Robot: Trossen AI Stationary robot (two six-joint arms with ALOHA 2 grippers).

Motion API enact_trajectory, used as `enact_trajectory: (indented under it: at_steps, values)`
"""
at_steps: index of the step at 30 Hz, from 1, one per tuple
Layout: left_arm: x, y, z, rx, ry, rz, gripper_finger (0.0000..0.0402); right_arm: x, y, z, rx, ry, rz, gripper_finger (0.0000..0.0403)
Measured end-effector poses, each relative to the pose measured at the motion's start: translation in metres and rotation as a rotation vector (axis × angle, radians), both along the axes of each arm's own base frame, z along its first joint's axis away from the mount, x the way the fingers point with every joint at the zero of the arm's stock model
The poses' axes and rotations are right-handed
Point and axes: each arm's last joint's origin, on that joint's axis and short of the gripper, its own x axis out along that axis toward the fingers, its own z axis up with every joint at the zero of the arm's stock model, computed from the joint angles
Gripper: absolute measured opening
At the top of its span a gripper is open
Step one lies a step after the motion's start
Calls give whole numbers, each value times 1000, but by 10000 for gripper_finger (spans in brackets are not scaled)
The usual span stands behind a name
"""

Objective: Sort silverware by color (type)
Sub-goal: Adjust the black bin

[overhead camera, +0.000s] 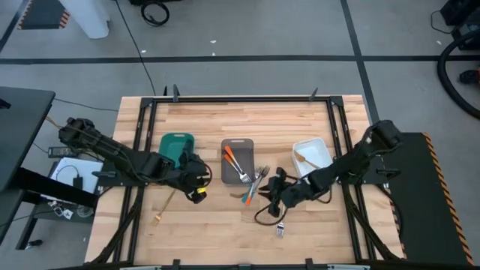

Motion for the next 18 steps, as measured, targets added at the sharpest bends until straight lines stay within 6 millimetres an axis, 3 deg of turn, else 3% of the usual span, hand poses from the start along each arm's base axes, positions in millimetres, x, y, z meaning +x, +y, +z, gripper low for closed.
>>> enact_trajectory:
  at_steps: [6,13,18]
  values:
    - [-3,-8,-11,-9,-24,-30,103,21,1,-10,-39,96,-3,85]
    - [-8,-19,-12,-4,-50,-43,103,37,-19,-24,-51,166,-100,85]
    - [-11,-26,-12,-12,-46,-63,103,44,-29,-22,-59,143,-105,85]
